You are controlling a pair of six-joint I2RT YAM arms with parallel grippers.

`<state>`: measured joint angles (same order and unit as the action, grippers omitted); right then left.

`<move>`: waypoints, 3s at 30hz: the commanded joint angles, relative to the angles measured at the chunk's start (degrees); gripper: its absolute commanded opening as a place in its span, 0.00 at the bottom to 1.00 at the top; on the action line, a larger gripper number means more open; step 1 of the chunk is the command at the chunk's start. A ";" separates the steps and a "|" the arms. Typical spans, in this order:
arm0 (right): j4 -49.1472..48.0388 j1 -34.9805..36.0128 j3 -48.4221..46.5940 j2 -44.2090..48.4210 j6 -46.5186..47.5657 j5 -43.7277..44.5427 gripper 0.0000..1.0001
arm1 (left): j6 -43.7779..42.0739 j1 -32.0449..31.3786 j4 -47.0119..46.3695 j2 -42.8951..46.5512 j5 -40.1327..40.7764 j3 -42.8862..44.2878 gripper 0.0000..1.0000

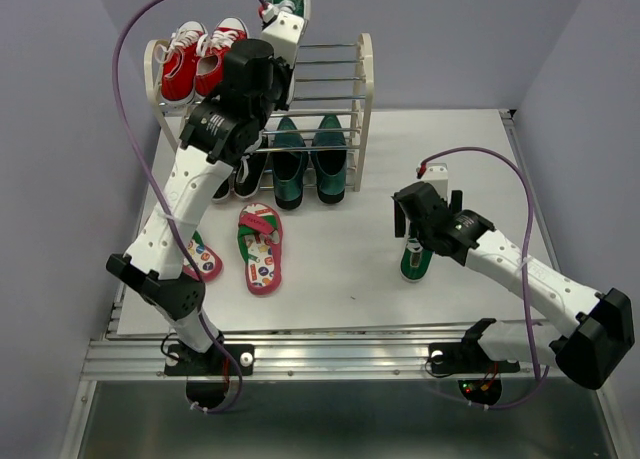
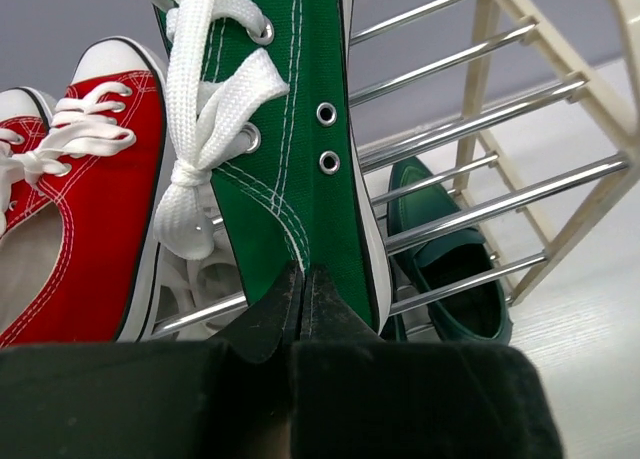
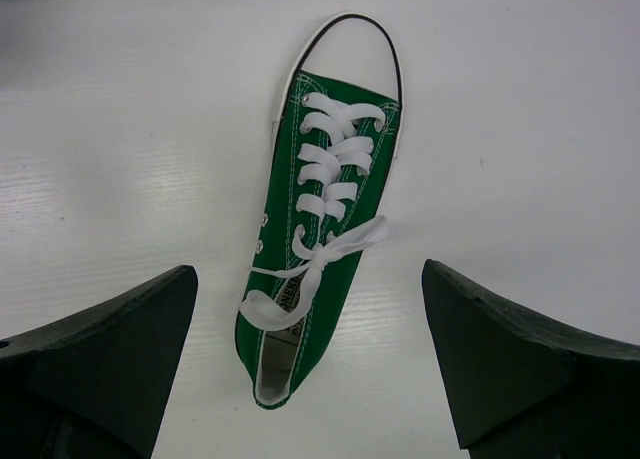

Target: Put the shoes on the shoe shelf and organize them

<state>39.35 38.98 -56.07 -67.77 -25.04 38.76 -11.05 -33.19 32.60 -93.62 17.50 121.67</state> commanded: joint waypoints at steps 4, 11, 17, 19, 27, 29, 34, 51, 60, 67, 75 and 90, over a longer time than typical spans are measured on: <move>-2.18 -0.40 0.00 1.32 0.43 2.02 1.00 | -3.01 4.36 -0.87 -0.42 -3.43 6.83 0.00; -2.18 -0.40 0.00 0.97 0.43 2.02 1.00 | -2.93 5.68 1.50 -2.52 -2.56 7.44 0.00; -2.18 -0.40 0.18 0.53 0.51 1.58 1.00 | -0.04 6.65 0.98 -4.37 1.75 8.06 0.00; -2.18 -0.40 0.44 0.71 0.51 1.32 1.00 | 0.76 6.91 1.24 -5.51 2.36 8.85 0.00; -2.18 -0.40 0.70 1.15 0.60 1.05 1.00 | 4.11 7.00 1.33 -6.40 5.80 9.73 0.38; -2.18 -0.40 0.70 1.15 0.52 1.05 1.00 | 3.84 7.00 1.15 -6.13 5.44 9.47 0.42; -2.18 -0.40 0.88 1.50 0.43 0.70 1.00 | 3.31 7.00 0.71 -5.43 5.53 8.15 0.48; -2.18 -0.40 1.49 2.47 0.16 1.40 1.00 | 4.28 7.00 0.71 -5.34 0.96 4.11 0.57; -2.18 -0.40 1.49 2.64 0.16 1.58 1.00 | 5.42 7.00 -2.01 -3.59 1.84 3.32 0.00; -2.18 -0.40 1.58 2.55 -0.01 1.75 1.00 | 5.25 7.00 -9.82 1.77 -4.13 -1.78 0.00; -2.18 -0.40 1.93 2.20 -0.10 1.67 1.00 | 7.27 7.00 -11.94 0.99 -3.08 -5.47 0.00; -2.18 -0.40 1.93 3.17 -0.54 1.84 1.00 | 15.97 7.00 -21.26 3.18 -8.27 -7.14 0.00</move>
<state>38.98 38.98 -54.48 -66.06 -24.88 38.79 3.01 -26.39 19.90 -94.08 11.00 114.72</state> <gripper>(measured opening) 0.995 0.017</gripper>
